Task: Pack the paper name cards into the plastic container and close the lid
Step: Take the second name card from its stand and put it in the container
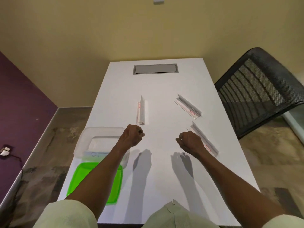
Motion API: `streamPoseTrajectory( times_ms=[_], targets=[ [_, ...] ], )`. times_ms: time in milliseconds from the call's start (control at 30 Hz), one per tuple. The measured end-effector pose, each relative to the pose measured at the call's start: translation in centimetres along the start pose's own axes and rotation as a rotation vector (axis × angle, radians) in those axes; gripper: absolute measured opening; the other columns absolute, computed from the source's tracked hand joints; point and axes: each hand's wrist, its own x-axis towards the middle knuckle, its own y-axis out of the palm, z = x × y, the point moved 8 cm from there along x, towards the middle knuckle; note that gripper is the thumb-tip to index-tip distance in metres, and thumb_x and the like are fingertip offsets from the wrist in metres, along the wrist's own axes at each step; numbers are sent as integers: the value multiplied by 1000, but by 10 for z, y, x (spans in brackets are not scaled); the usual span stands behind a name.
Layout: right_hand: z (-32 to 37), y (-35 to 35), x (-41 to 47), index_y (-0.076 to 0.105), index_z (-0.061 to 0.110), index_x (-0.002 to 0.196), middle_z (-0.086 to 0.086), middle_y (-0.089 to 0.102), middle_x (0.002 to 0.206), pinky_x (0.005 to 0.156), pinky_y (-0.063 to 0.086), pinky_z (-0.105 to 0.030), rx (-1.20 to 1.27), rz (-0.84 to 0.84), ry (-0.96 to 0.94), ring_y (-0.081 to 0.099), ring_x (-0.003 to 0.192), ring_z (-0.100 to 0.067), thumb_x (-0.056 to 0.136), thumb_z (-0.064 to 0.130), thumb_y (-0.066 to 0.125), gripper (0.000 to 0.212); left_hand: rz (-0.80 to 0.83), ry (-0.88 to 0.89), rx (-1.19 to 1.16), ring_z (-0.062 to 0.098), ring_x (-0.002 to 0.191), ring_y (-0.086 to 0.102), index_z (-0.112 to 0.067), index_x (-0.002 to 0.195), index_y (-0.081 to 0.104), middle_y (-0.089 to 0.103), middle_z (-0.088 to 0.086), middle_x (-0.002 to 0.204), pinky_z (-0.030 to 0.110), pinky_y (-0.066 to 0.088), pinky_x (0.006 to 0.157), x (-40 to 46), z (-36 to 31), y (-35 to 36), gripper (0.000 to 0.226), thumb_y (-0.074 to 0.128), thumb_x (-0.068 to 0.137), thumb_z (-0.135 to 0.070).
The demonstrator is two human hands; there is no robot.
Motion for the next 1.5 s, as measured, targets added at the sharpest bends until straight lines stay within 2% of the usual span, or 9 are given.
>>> streamPoseTrajectory(
  times_ms=[167, 367, 567, 667, 733, 800, 867, 1267, 1500],
  targets=[
    [-51, -11, -5, 35, 15, 59, -12, 66, 79, 63, 38, -32, 6, -33, 118, 60, 85, -33, 90, 30, 49, 37, 51, -8, -19, 29, 87, 65, 0, 84, 69, 71, 12, 92, 26, 48, 72, 12, -38, 23, 21, 61, 89, -19],
    [-108, -24, -9, 38, 11, 58, -10, 56, 64, 56, 31, -29, 51, -77, 263, 44, 62, -30, 87, 24, 48, 33, 89, 52, 6, 25, 62, 35, -3, 60, 38, 44, 9, 59, 29, 33, 57, 36, -86, 51, 34, 54, 89, -10],
    [-156, -16, -7, 39, 10, 54, -1, 42, 52, 48, 28, -25, 123, 15, 368, 44, 53, -24, 83, 16, 52, 32, 103, 109, 19, 20, 70, 21, -8, 63, 28, 28, 12, 66, 33, 21, 58, 59, -128, 79, 29, 46, 86, -4],
    [-177, -7, -6, 42, 11, 57, 1, 43, 54, 47, 28, -23, 186, 73, 438, 45, 53, -21, 84, 22, 55, 32, 118, 86, -6, 22, 70, 25, -9, 67, 34, 37, 11, 68, 34, 33, 60, 71, -135, 96, 25, 47, 88, -7],
    [-189, -2, -7, 48, 10, 62, -2, 49, 60, 50, 32, -24, 211, 106, 486, 50, 59, -23, 86, 28, 56, 31, 156, 44, -34, 32, 75, 41, -15, 80, 56, 57, 12, 81, 30, 44, 73, 78, -137, 106, 14, 49, 91, -11],
    [-200, 3, -9, 48, 10, 64, -2, 52, 64, 52, 35, -24, 243, 143, 545, 52, 62, -23, 87, 34, 57, 35, 160, 54, -23, 37, 105, 60, -8, 115, 65, 68, 13, 114, 31, 48, 91, 88, -142, 113, 27, 50, 95, -16],
    [-210, 6, -12, 44, 14, 62, 0, 50, 63, 50, 33, -23, 284, 184, 605, 50, 58, -19, 87, 40, 59, 39, 150, 85, 9, 35, 118, 57, -6, 125, 60, 64, 15, 126, 35, 47, 97, 96, -151, 116, 33, 48, 97, -16],
    [-235, 32, -18, 57, 7, 70, -11, 67, 48, 74, 58, -34, 353, 574, 850, 65, 45, -26, 76, 31, 56, 24, 302, 132, 151, 36, 114, 56, -3, 126, 53, 62, 19, 121, 40, 48, 86, 143, -198, 161, 33, 39, 96, -10],
    [-234, 43, -21, 60, 2, 82, -16, 71, 56, 81, 60, -41, 387, 684, 919, 74, 61, -28, 82, 36, 59, 33, 398, 178, 188, 35, 116, 55, -2, 128, 48, 60, 18, 125, 40, 47, 88, 152, -212, 188, 35, 41, 96, -14]
  ],
)
